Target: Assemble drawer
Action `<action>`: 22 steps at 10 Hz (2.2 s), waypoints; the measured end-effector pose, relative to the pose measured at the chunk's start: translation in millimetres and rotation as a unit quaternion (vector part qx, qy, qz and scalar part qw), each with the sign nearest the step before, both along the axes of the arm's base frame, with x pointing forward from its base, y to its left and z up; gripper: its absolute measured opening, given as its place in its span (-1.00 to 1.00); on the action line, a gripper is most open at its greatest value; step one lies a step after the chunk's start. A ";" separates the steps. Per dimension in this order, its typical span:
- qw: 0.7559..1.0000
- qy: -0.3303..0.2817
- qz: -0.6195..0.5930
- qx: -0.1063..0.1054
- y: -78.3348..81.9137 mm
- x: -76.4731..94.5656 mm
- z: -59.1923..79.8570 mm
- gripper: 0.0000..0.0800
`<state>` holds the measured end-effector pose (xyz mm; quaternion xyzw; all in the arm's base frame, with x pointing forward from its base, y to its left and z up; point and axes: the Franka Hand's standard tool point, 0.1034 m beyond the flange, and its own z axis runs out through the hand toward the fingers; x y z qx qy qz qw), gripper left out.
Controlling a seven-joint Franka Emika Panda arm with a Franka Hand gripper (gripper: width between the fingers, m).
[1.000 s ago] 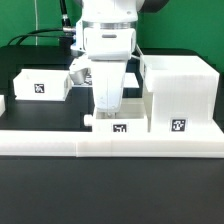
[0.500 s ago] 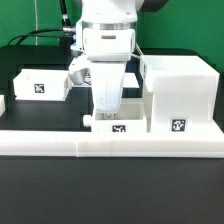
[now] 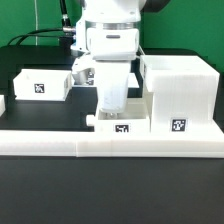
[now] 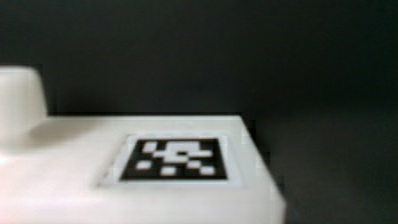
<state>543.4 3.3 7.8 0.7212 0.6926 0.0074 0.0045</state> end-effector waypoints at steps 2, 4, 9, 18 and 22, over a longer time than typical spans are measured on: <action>1.000 0.015 0.003 -0.012 -4.8 -0.3 0.9 -0.89; 1.000 0.027 0.003 -0.015 -6.4 -1.7 1.1 -0.89; 0.999 0.024 0.027 -0.019 5.3 -0.9 1.2 -0.89; 0.999 0.031 0.025 -0.029 6.3 9.2 26.4 0.29; 0.996 0.056 0.052 -0.043 -21.0 13.3 56.1 0.61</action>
Offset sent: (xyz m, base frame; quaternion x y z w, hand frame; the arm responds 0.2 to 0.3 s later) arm 0.0000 0.0000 0.0000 0.0650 0.0000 0.0000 0.9979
